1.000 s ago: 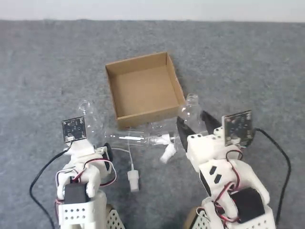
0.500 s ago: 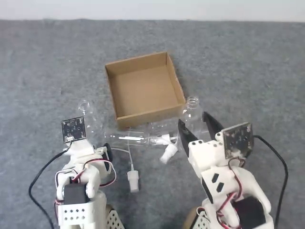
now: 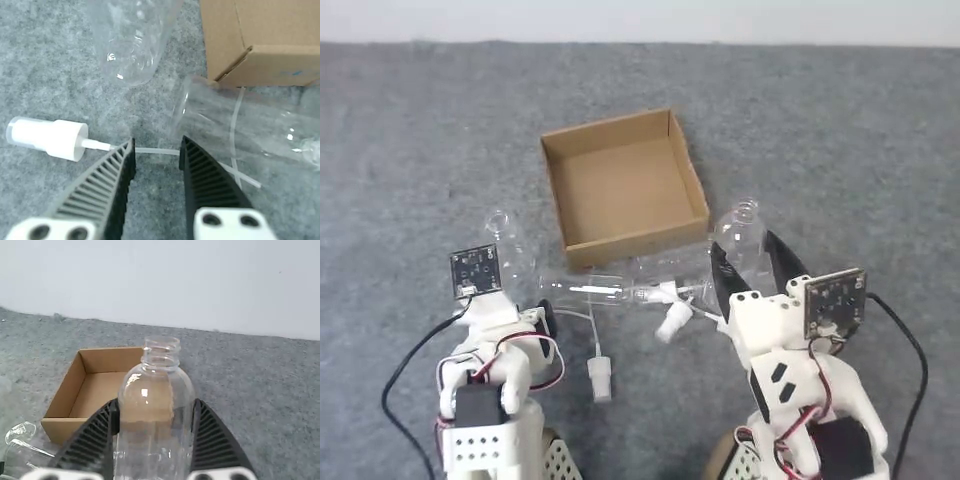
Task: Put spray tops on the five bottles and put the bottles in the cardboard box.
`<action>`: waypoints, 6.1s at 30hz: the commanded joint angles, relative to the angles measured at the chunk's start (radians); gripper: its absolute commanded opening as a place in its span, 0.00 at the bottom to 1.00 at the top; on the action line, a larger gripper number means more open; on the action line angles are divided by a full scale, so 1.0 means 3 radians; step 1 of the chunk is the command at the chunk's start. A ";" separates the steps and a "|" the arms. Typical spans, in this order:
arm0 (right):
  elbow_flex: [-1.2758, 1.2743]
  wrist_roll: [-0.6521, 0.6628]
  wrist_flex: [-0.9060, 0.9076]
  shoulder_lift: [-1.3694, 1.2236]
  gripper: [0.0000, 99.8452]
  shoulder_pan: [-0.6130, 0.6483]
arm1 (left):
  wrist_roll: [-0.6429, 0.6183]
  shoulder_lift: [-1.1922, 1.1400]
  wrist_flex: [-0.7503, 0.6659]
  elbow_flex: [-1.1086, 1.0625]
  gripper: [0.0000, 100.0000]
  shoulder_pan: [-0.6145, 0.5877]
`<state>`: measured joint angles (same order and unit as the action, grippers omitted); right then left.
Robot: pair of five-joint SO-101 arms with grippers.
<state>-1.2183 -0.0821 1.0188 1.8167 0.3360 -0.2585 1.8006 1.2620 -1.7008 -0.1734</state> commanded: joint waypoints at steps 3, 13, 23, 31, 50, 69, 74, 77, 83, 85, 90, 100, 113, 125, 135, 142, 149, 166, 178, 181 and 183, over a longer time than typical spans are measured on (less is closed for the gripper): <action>-0.0041 0.0056 -0.0110 -0.0008 0.01 -0.0033 | -0.0015 0.0077 0.0000 0.0054 0.13 0.0020; -0.0061 0.0056 -0.0166 -0.0008 0.01 -0.0043 | -0.0015 0.0077 0.0000 0.0054 0.13 0.0015; -0.0061 0.0056 -0.0182 -0.0008 0.01 -0.0253 | 0.0128 0.0077 0.0015 0.0115 0.14 0.0005; -0.0066 0.0056 -0.0182 -0.0008 0.01 -0.0258 | 0.1202 0.0077 0.0000 0.0524 0.14 -0.0097; -0.0066 0.0061 -0.0176 -0.0008 0.01 -0.0279 | 0.2695 0.0072 0.0036 0.1399 0.14 -0.0123; -0.0066 0.0061 -0.0182 -0.0008 0.01 -0.0258 | 0.1964 -0.1816 0.0690 0.2544 0.14 -0.0910; -0.0066 0.0061 -0.0182 -0.0008 0.01 -0.0258 | 0.1417 -0.2092 0.0696 0.2631 0.14 -0.0972; -0.0066 0.0066 -0.0182 -0.0008 0.01 -0.0258 | 0.1412 -0.2092 0.0680 0.2570 0.13 -0.0972; -0.0066 0.0215 -0.0182 -0.0008 0.01 -0.0258 | 0.1064 -0.1846 0.0363 0.2319 0.00 -0.0977; -0.0066 0.0220 -0.0182 -0.0008 0.01 -0.0258 | 0.0859 -0.1754 0.0353 0.2156 0.02 -0.0977; -0.0066 0.0220 -0.0182 -0.0008 0.01 -0.0253 | 0.0481 -0.1765 0.0409 0.1992 0.01 -0.1023; -0.0066 0.0225 -0.0182 -0.0008 0.01 -0.0253 | -0.0399 -0.2772 0.0491 0.2524 0.01 -0.1135; -0.0066 0.0225 -0.0182 -0.0008 0.01 -0.0253 | -0.0793 -0.3611 0.0133 0.2667 0.01 -0.1652; -0.0066 0.0230 -0.0182 -0.0008 0.01 -0.0253 | -0.0803 -0.3611 0.0087 0.2294 0.24 -0.1708; -0.0066 0.0230 -0.0182 -0.0008 0.01 -0.0253 | -0.0813 -0.3611 -0.0803 0.1655 0.19 -0.1698; -0.0066 0.0230 -0.0182 -0.0008 0.01 -0.0253 | -0.0813 -0.3616 -0.0951 0.1527 0.19 -0.1626; -0.0066 0.0230 -0.0182 -0.0008 0.01 -0.0253 | -0.0880 -0.3616 -0.1274 0.1302 0.19 -0.1447; -0.0066 0.0230 -0.0182 -0.0008 0.01 -0.0253 | -0.0900 -0.4194 -0.1320 0.1568 0.19 -0.1432; -0.0066 0.0230 -0.0182 -0.0008 0.01 -0.0253 | -0.1059 -0.5063 -0.1156 0.2140 0.19 -0.1550; -0.0066 0.0230 -0.0182 -0.0008 0.01 -0.0253 | -0.1054 -0.5063 -0.1156 0.2151 0.19 -0.1570; -0.0066 0.0230 -0.0182 -0.0008 0.01 -0.0253 | -0.1064 -0.5063 -0.1146 0.2197 0.19 -0.1575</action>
<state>-1.2398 -0.0315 1.0004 1.8167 0.2716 -0.5654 0.3030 0.9198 -1.1009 -0.6322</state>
